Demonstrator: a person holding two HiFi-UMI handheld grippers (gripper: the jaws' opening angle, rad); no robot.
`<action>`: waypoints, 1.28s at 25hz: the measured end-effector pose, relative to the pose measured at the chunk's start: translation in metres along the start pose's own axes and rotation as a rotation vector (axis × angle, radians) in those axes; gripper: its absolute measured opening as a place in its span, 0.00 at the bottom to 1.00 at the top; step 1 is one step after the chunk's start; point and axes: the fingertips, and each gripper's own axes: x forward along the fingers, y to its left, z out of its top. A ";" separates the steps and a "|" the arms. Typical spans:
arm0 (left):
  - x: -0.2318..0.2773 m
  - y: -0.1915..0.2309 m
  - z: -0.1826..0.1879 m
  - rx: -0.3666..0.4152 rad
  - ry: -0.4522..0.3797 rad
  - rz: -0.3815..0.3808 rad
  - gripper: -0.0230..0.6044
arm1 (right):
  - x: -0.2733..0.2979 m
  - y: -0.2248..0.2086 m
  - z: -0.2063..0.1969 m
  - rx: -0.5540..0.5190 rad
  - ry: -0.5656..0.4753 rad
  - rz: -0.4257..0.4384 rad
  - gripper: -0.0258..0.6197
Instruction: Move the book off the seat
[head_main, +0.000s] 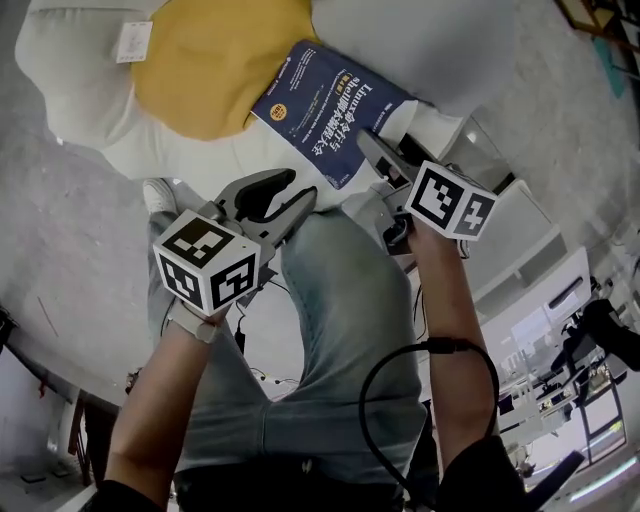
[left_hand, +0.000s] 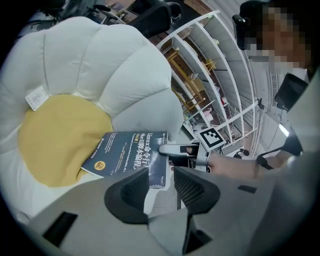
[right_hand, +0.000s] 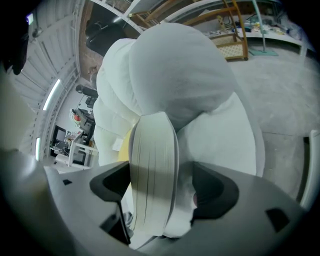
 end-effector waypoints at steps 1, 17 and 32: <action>0.000 0.001 -0.001 -0.002 -0.002 0.000 0.26 | -0.001 0.003 0.000 -0.002 0.013 0.018 0.61; -0.040 0.040 0.003 -0.026 -0.030 -0.006 0.26 | 0.051 0.009 0.001 -0.010 -0.009 -0.099 0.60; -0.063 0.059 -0.005 -0.031 -0.017 -0.028 0.26 | 0.050 -0.002 0.004 0.026 -0.083 -0.174 0.42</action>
